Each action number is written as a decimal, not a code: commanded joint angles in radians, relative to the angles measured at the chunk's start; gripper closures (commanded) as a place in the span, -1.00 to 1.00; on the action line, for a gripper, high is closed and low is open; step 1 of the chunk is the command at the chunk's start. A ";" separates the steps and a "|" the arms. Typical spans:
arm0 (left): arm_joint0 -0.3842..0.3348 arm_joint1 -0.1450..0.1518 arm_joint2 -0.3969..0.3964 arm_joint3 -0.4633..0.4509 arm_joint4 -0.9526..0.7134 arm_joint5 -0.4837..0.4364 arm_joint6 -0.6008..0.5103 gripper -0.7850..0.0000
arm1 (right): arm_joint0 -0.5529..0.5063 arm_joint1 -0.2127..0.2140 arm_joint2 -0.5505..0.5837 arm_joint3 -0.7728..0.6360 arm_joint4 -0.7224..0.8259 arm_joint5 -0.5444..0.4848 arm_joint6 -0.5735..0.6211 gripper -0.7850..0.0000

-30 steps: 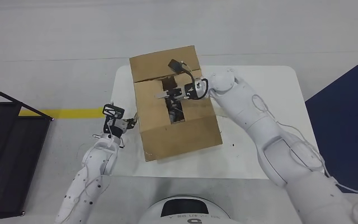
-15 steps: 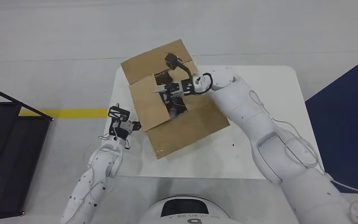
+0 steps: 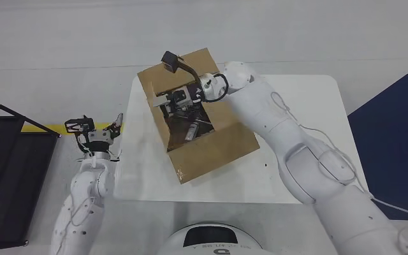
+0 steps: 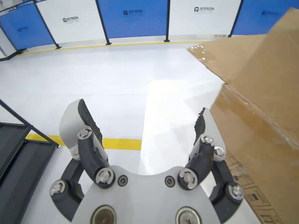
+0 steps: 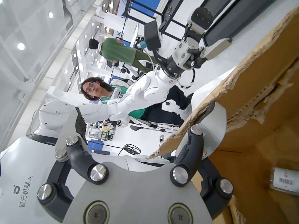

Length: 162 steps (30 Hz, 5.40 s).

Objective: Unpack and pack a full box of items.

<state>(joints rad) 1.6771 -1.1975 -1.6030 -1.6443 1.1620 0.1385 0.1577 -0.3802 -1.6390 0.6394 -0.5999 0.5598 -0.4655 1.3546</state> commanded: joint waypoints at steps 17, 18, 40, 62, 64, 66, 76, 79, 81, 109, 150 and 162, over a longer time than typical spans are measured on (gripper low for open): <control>0.016 -0.005 -0.154 0.051 -0.071 0.044 0.042 -1.00 | 0.029 -0.184 -0.136 0.234 0.075 0.104 0.104 -1.00; 0.014 -0.006 -0.147 0.043 -0.062 0.042 0.044 -1.00 | 0.028 -0.187 -0.132 0.247 0.088 0.119 0.119 -1.00; 0.009 -0.021 0.053 -0.225 0.070 -0.175 -0.035 -1.00 | 0.128 -0.010 -0.016 0.396 -0.017 -0.147 -0.146 -1.00; -0.132 -0.045 0.362 -0.139 0.400 -0.135 -0.234 -1.00 | 0.024 0.253 0.070 0.403 -0.085 -0.267 -0.267 -1.00; -0.135 -0.046 0.368 -0.133 0.418 -0.131 -0.240 -1.00 | 0.004 0.264 0.081 0.352 -0.069 -0.231 -0.231 -1.00; -0.142 -0.047 0.378 -0.126 0.459 -0.125 -0.254 -1.00 | -0.023 0.283 0.096 0.283 -0.048 -0.174 -0.174 -1.00; -0.162 -0.052 0.365 -0.138 0.444 -0.109 -0.289 -1.00 | -0.177 0.392 0.208 -0.031 0.002 -0.047 -0.047 -1.00; -0.164 -0.051 0.343 -0.152 0.424 -0.118 -0.292 -1.00 | -0.234 0.420 0.246 -0.136 0.008 -0.031 -0.031 -1.00; -0.163 -0.049 0.321 -0.164 0.394 -0.133 -0.295 -1.00 | -0.279 0.441 0.278 -0.212 0.011 -0.024 -0.024 -1.00; -0.250 -0.058 0.452 -0.088 0.477 -0.298 -0.440 -1.00 | -0.630 0.541 0.470 -0.568 -0.144 0.014 -0.236 -1.00; -0.498 -0.183 0.791 0.089 0.436 -0.042 -0.385 -1.00 | -1.084 0.609 0.846 -0.895 -0.266 -0.320 -0.593 -1.00; -0.367 -0.142 0.550 -0.086 0.433 -0.035 -0.307 -1.00 | -1.014 0.607 0.814 -0.998 -0.404 -0.396 -0.598 -1.00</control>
<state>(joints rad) 1.2878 -1.3450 -1.0195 -1.7055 1.5977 0.1098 -0.1516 -1.4170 -1.0310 1.4714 -1.6020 0.1550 -0.8761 0.7404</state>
